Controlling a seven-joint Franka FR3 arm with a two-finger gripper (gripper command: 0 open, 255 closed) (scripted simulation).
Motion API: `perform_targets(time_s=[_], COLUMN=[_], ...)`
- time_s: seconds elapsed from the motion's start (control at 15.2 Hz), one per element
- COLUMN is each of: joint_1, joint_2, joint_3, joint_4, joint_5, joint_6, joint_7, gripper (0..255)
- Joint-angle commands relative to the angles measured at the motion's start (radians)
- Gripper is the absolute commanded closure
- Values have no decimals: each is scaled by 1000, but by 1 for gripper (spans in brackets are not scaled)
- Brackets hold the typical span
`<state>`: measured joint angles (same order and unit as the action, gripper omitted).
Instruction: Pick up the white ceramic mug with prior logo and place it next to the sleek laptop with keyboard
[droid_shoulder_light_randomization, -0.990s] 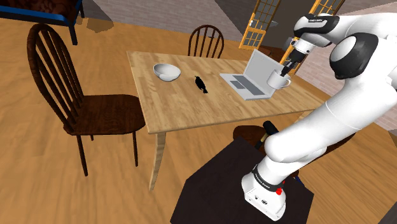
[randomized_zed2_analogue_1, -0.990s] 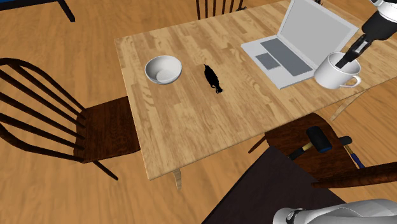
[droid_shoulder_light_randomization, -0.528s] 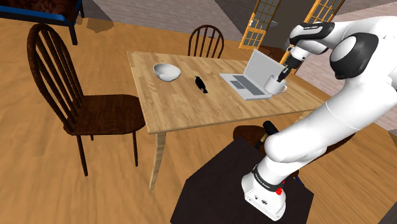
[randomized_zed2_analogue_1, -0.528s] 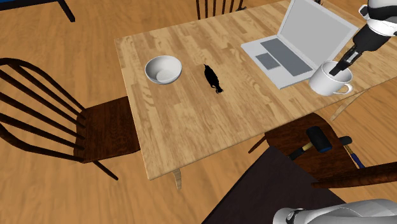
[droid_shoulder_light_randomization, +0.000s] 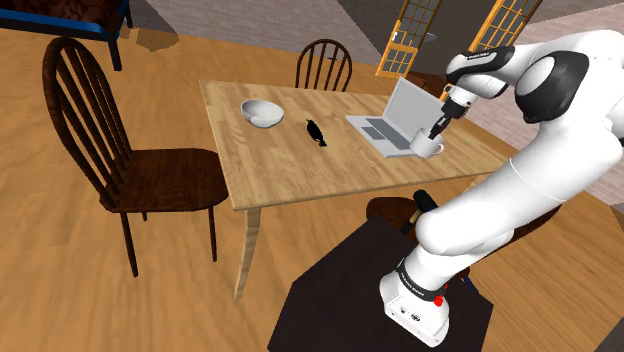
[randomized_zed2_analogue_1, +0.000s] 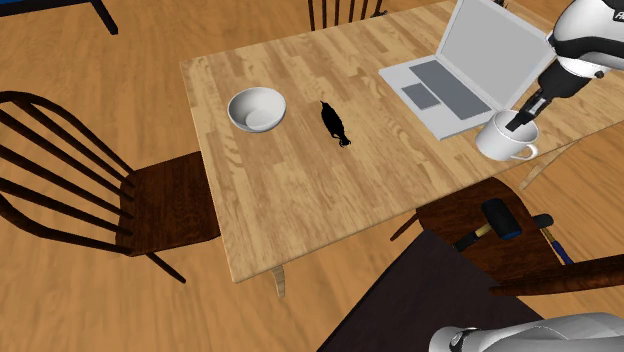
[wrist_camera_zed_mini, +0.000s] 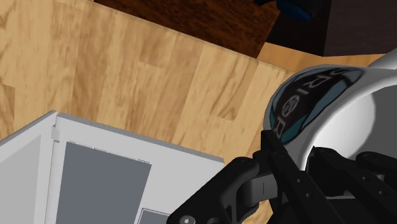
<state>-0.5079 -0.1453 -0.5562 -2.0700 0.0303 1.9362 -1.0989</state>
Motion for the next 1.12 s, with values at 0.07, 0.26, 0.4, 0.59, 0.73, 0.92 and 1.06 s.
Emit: perform_targets(time_s=[0.07,0.26,0.4,0.59,0.73,0.92,1.06], joint_1=[-1,-1,-1,0,0,0,1], joint_2=[8,21,31,47,60,80,95], joint_3=[-3,-7,-9,-12,-15,-18,-19], joint_4=[-32,-61,-80,-105,-122,-144,-158], joint_5=[5,12,18,29,38,52,63], joint_6=[39,79,105,145,171,210,236], joint_7=[-7,-16,-23,-34,-42,-56,-66], gripper=[255,255,255,255,255,255,255])
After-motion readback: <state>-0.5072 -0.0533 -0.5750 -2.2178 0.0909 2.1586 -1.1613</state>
